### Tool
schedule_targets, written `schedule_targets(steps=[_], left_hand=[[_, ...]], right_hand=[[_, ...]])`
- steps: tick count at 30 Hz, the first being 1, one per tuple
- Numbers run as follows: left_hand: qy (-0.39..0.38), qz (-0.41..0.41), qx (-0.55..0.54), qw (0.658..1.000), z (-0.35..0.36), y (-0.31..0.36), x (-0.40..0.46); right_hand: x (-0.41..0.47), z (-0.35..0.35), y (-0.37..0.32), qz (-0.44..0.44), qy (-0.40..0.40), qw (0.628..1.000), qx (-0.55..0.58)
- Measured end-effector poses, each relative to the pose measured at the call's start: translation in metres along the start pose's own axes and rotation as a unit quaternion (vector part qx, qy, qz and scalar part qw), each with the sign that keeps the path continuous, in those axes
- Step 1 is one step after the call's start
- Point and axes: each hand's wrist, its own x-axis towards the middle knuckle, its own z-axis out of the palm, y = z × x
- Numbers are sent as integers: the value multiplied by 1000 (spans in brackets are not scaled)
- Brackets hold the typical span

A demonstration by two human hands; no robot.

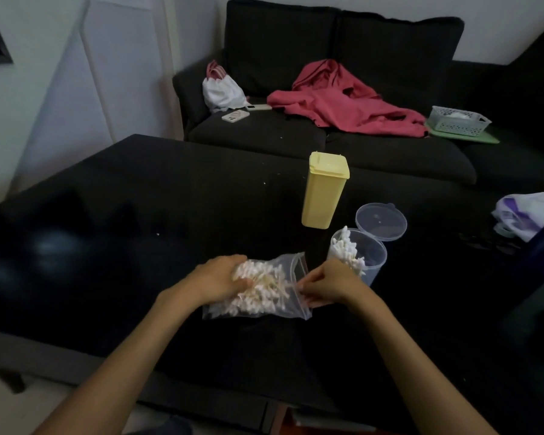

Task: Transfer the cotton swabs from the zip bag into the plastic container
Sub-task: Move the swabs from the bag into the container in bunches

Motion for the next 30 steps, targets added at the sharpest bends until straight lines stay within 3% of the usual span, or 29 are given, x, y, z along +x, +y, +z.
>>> schedule_targets(steps=[3, 7, 10, 13, 15, 17, 19, 21, 25, 30], left_hand=[[-39, -15, -90, 995, -8, 0, 1], [-34, -28, -181, 983, -11, 2, -3], [-35, -68, -290, 954, -13, -2, -7], [-27, -86, -399, 912, -13, -1, -11], [-20, -85, -442, 893, -12, 3, -13], [-3, -73, -420, 904, -12, 10, -15], [32, -57, -353, 933, -12, 16, -15], [61, -40, -322, 944, -11, 19, -14], [86, 6, -216, 973, -8, 19, -15], [55, 49, -231, 970, -11, 24, -18]], right_hand=[[-1, 3, 0, 11, -17, 1000, 4], [-2, 6, -6, 9, -60, 997, 55], [-4, 9, -9, -13, -74, 993, 92], [-7, 13, -14, -60, -31, 993, 99], [-6, 15, -14, -110, 54, 991, 52], [-6, 16, -15, -153, 133, 979, -28], [-5, 15, -15, -161, 152, 973, -59], [-5, 11, -15, -140, 115, 979, -90], [-8, -7, -16, -88, -54, 991, -81], [-7, -1, -18, -83, 23, 991, -103]])
